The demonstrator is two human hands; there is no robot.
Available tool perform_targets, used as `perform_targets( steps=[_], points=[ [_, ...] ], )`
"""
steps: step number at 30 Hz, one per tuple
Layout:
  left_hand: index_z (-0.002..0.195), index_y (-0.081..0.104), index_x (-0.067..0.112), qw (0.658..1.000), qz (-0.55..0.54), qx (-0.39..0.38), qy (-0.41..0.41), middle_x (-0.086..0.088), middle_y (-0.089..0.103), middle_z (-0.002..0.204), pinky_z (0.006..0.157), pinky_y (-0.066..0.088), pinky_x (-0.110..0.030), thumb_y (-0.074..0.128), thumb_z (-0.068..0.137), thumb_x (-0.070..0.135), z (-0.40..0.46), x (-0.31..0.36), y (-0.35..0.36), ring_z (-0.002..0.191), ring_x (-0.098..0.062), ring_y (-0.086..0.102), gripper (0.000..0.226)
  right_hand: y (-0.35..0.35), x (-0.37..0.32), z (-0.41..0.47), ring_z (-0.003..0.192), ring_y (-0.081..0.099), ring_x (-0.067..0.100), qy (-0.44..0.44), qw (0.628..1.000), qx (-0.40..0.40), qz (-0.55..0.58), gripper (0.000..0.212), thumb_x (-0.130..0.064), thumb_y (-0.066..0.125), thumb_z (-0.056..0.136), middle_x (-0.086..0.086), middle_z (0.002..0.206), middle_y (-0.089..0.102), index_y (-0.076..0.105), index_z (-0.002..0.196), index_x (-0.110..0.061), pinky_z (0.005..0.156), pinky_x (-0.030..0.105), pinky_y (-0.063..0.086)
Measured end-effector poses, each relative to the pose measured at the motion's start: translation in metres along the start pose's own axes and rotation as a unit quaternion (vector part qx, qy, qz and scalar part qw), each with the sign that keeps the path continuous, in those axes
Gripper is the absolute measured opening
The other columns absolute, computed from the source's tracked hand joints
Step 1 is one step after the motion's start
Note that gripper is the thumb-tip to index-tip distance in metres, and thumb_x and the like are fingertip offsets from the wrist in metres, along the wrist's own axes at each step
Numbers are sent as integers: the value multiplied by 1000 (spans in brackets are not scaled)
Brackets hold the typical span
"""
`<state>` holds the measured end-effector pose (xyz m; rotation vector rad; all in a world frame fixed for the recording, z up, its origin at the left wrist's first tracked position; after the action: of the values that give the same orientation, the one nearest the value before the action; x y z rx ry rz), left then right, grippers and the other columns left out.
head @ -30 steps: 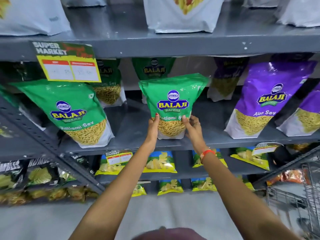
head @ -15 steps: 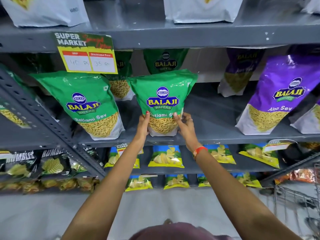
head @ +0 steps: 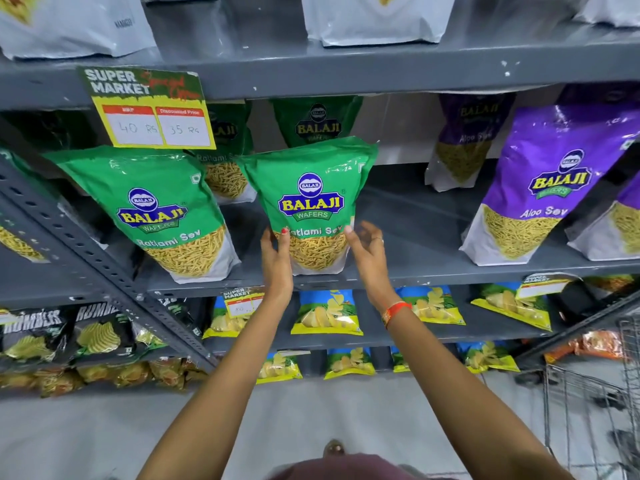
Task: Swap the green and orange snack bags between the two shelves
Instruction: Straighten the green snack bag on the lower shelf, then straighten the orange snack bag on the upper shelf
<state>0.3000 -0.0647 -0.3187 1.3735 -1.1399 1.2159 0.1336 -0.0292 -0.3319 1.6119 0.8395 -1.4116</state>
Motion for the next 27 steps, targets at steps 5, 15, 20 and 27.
perform_targets(
  steps=[5, 15, 20, 27],
  points=[
    [128, 43, 10, 973, -16, 102, 208, 3, 45, 122, 87, 38, -7, 46, 88, 24, -42, 41, 16, 107, 12, 46, 43, -41, -45, -10, 107, 56, 11, -103, 992, 77, -6, 29, -17, 62, 91, 6, 114, 58, 54, 119, -14, 83, 4, 45],
    [132, 39, 22, 898, -39, -140, 415, 6, 43, 133, 100, 42, -33, 45, 88, 24, -118, 161, 182, 123, -14, 46, 45, -175, -219, -6, 80, 59, -1, -323, 920, 219, 49, 21, 1, 57, 84, -5, 89, 63, 60, 94, -18, 77, 14, 49],
    [137, 32, 13, 850, -41, -196, 487, -5, 38, 141, 110, 37, -41, 46, 88, 24, -141, 228, 263, 133, -19, 38, 52, -249, -316, 17, 71, 56, -1, -386, 880, 274, 37, 16, -14, 57, 80, -10, 80, 60, 58, 84, -29, 67, 37, 59],
    [141, 27, 11, 942, -63, -183, 274, -2, 28, 150, 118, 21, -34, 49, 79, 55, -92, 305, 342, 137, -11, 29, 79, -263, -391, 94, 125, 53, 23, -239, 961, 110, -80, 67, -46, 74, 76, 10, 135, 55, 48, 128, -13, 111, 42, 40]
  ],
)
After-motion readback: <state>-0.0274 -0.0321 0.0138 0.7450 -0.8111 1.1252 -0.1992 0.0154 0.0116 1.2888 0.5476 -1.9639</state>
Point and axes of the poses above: each hand's wrist, its own z-axis towards the middle knuckle, its own y-axis out of the palm, x = y × z, the point moved 5 cm from there along z, towards the middle knuckle
